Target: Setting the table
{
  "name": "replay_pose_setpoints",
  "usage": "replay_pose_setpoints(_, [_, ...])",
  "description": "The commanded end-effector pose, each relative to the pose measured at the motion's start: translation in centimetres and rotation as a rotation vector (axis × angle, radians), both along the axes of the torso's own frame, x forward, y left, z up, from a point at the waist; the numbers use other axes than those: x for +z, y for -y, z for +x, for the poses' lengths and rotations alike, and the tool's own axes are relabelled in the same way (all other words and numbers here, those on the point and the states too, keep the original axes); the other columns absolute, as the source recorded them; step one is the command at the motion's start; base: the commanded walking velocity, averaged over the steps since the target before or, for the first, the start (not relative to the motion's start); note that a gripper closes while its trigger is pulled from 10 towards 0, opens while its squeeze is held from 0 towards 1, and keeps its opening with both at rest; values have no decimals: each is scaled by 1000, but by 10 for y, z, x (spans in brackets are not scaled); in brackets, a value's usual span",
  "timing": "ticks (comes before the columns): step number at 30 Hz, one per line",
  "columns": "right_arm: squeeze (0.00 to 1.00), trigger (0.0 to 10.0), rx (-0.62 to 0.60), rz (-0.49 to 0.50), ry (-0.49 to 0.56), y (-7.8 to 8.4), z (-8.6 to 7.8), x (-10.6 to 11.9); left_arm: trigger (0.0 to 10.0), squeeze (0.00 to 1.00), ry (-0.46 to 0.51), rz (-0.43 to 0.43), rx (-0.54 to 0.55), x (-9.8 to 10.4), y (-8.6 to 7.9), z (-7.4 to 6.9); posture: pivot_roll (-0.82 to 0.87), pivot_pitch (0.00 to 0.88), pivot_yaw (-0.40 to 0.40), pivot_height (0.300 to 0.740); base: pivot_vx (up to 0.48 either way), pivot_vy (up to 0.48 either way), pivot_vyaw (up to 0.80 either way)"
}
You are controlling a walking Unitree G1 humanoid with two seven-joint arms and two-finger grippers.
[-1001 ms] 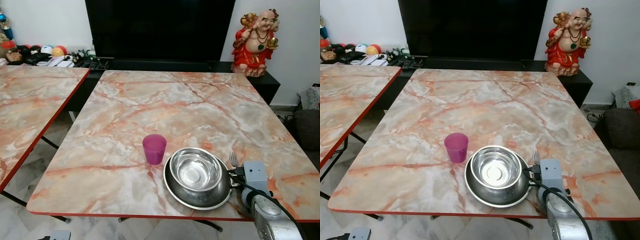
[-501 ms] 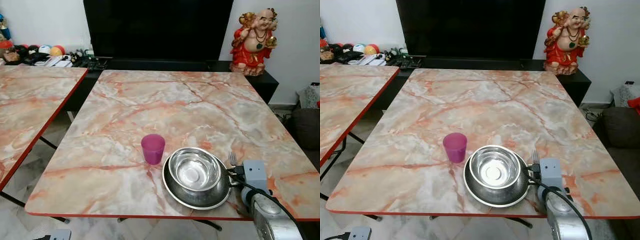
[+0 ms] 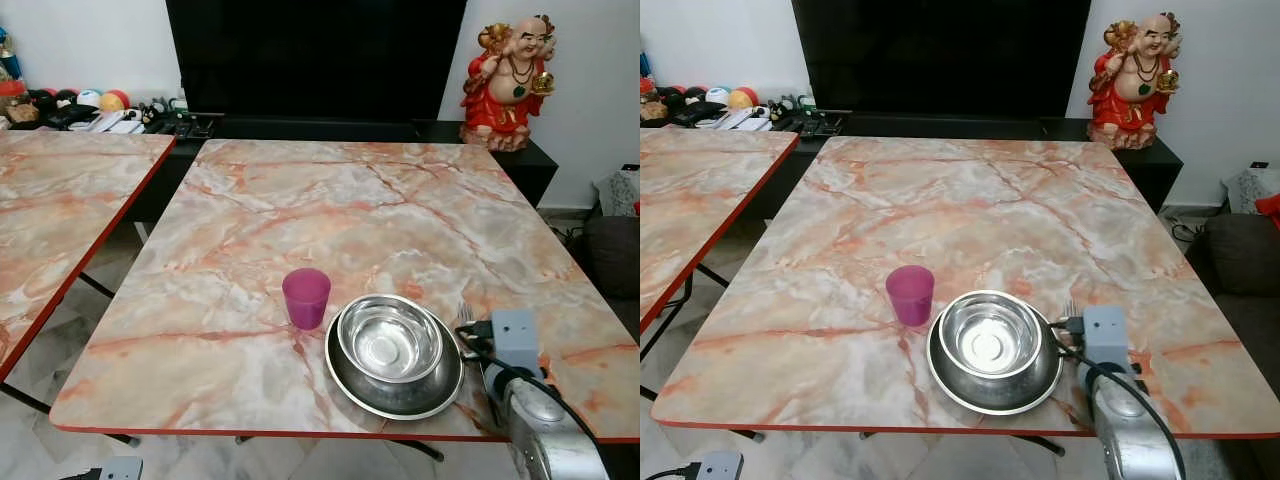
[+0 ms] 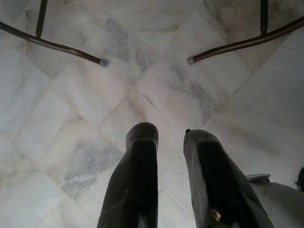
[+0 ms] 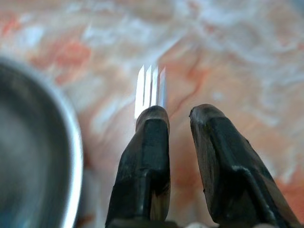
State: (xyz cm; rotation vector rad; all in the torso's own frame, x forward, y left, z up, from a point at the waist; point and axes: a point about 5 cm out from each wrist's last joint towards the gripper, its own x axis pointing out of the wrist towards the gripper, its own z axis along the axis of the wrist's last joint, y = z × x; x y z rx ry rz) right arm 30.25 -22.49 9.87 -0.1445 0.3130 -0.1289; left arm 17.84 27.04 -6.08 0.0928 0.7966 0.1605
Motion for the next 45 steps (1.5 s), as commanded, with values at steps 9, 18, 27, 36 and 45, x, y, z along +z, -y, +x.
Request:
replay_pose_setpoints(9, [0, 10000, -18, 59, 347, 2, 11, 42, 10000, 0, -11, 9, 30, -1, -3, -4, -25, 0, 10, 740, 0, 0, 0])
replay_pose_setpoints(18, [0, 10000, 48, 82, 472, -5, 15, 53, 10000, 0, -11, 10, 36, -1, -5, -4, -31, 0, 11, 740, 0, 0, 0])
replay_pose_setpoints(27, [0, 10000, 61, 110, 502, -11, 10, 44, 10000, 0, -29, 13, 0, -3, -2, -6, -35, 0, 17, 740, 0, 0, 0])
replay_pose_setpoints(36, [0, 10000, 6, 129, 524, -8, 7, 39, 10000, 0, -79, 35, -43, -5, -8, -16, -41, 0, 41, 740, 0, 0, 0])
replay_pose_setpoints(45, [0, 10000, 39, 70, 557, -13, 6, 45, 10000, 0, -37, 28, 11, 0, -9, -6, -21, 0, 40, 740, 0, 296, 133])
